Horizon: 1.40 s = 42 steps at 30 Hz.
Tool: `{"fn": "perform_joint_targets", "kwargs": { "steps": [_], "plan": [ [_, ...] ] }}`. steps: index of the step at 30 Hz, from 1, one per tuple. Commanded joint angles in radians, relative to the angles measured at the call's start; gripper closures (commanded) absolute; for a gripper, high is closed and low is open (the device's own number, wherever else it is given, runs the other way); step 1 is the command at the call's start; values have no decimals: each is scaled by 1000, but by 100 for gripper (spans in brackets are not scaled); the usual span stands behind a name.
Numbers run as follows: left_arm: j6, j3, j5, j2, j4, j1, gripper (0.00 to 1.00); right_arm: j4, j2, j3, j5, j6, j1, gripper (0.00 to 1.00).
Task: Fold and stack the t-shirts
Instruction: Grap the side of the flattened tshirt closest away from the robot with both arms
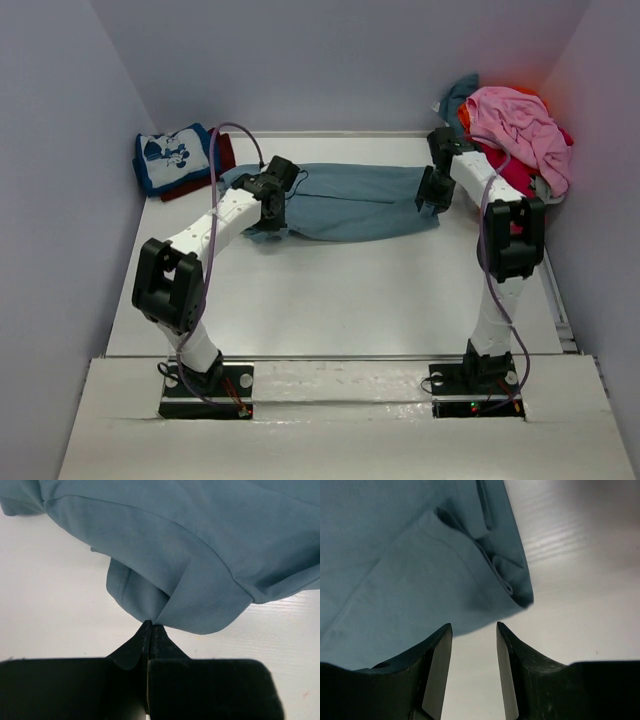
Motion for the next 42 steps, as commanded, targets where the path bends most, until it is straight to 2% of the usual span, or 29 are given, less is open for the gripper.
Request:
{"fn": "perform_joint_targets", "kwargs": {
  "steps": [1,6,15,21,22,28,36,42],
  "plan": [
    [17,57,16,26,-51,-3,94,-28,96,142,9,-11,1,53],
    [4,53,7,-34,-89,-3,94,-43,169,222,3,-18,1,53],
    [-21,-30,19,-109,-124,-12,94,-25,209,242,2,-11,1,53],
    [-15,-24,25,-103,-131,-12,94,-29,238,279,12,-12,1,52],
    [-12,-19,25,-97,-131,-12,94,-28,246,288,14,-12,1,49],
    [1,-7,41,-71,-137,-21,94,-23,283,335,11,-20,1,43],
    [19,8,44,-46,-147,-30,94,-63,341,469,-2,-18,1,43],
    [19,11,50,-32,-146,-30,94,-68,359,501,-12,-18,1,44]
  ]
}}
